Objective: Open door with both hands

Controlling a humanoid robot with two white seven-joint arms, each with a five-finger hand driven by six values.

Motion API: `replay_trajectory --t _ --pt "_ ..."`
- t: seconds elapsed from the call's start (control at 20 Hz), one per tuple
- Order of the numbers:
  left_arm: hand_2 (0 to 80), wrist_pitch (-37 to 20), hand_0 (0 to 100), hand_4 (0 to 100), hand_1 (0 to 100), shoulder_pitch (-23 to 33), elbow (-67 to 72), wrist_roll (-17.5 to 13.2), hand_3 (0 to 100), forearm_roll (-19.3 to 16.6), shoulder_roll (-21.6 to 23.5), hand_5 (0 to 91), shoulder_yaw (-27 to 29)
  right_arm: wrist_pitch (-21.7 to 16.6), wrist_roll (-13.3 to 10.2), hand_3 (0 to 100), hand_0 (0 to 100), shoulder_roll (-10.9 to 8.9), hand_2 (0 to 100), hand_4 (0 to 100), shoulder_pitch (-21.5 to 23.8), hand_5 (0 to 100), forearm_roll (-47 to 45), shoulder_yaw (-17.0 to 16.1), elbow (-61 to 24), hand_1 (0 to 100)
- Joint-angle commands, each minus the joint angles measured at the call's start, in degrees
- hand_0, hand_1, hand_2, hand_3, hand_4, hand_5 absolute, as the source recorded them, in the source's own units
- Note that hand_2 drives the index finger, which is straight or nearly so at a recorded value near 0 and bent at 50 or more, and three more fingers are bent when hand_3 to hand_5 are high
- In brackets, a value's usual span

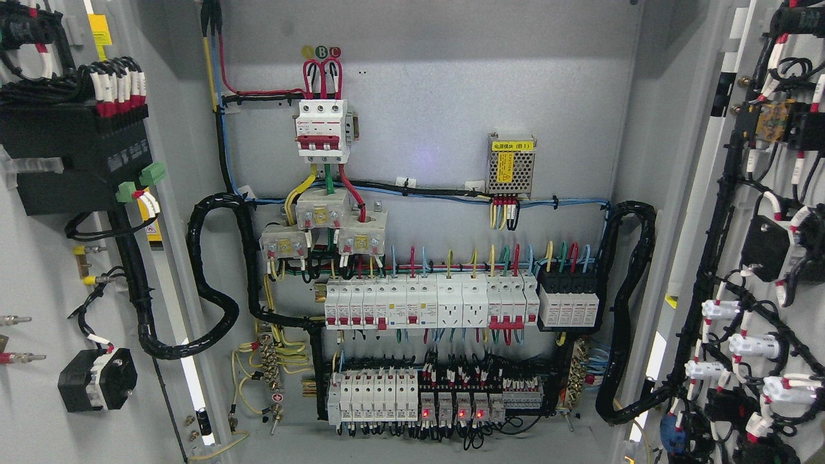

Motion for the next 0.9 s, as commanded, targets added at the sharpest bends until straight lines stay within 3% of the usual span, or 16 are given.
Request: replay_trajectory --t 0.0,0.15,0.3,0.65,0.85 --pt "0.0 -0.3 12 0 56 1.7 -41.8 -0.8 0 -0.1 1.4 0.0 -10.9 -4.1 -2.2 0 0 -5.51 4 0 5.9 0 0.4 -11.9 -8.2 50" --pt "0.0 -0.3 12 0 56 1.7 -47.4 -0.8 0 -0.4 1.5 0.0 -10.2 -7.8 -8.3 0 0 -5.43 4 0 6.4 0 0.2 -13.4 -8.2 50" --pt "0.0 -0.5 12 0 56 1.7 -49.7 -0.8 0 -0.5 1.4 0.0 -7.7 -12.0 -11.8 0 0 -5.07 4 0 7.0 0 0.2 -13.4 -8.3 50" --pt "0.0 -1.2 12 0 56 1.7 -50.3 -1.0 0 -0.5 1.5 0.0 3.1 -19.4 -12.0 0 0 -5.51 4 0 11.0 0 0.2 -12.6 -8.3 50" --pt "0.0 -3.0 12 0 56 2.0 -50.3 -1.9 0 -0.5 3.2 0.0 6.2 -22.4 -12.0 0 0 -5.6 4 0 11.2 0 0.2 -12.7 -8.3 50"
